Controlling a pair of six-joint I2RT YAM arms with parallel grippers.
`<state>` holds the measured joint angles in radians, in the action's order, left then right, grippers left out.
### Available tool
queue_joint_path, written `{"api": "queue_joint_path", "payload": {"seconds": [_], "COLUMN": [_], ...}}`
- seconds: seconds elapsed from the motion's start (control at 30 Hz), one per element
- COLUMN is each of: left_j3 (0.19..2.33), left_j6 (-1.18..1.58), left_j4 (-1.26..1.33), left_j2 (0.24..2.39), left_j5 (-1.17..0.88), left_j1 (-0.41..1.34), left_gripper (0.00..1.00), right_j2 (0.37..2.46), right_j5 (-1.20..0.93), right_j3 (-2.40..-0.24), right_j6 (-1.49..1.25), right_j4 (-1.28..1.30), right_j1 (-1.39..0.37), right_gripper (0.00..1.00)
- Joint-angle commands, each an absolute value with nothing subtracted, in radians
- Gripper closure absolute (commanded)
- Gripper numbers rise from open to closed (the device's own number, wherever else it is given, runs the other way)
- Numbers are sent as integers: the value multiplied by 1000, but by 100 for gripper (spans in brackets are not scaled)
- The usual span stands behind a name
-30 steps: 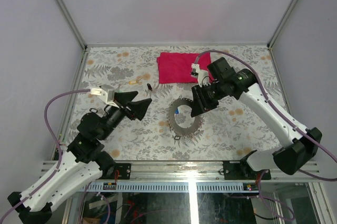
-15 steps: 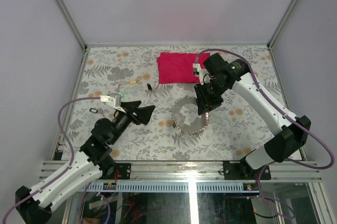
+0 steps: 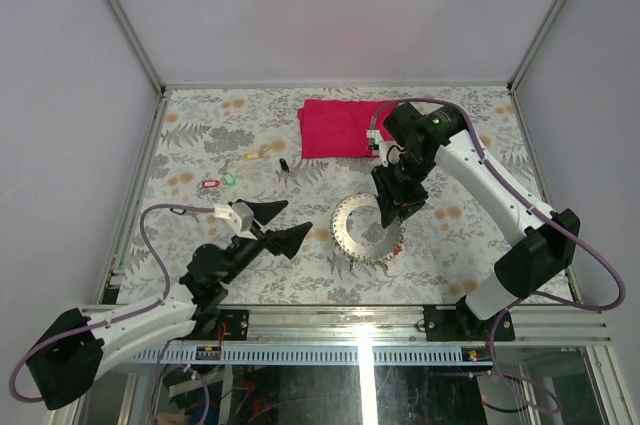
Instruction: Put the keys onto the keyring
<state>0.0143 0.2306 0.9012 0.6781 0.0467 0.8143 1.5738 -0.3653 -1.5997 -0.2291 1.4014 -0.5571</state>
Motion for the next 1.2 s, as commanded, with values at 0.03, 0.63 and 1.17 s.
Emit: {"api": "queue_joint_path", "payload": {"seconds": [0.03,0.63,1.17], "left_j3": [-19,-42,-9], "left_j6": [30,-7,-19], "left_j4": [1173,1169,1188], "left_j2": [704,633,725], "left_j5": [-18,-299,-282], "left_j1": [865,906,909], "left_gripper": [15,52,67], "right_j2": [1596,1594,1588], "right_j5": [-495,-562,-593], "right_j3": [-1640,-1641,-1613], "right_j6": [-207,-147,-124], "right_j4": [1462,1449,1443], "right_j1": [-551,-551,-563], "right_gripper": [100,100,100]}}
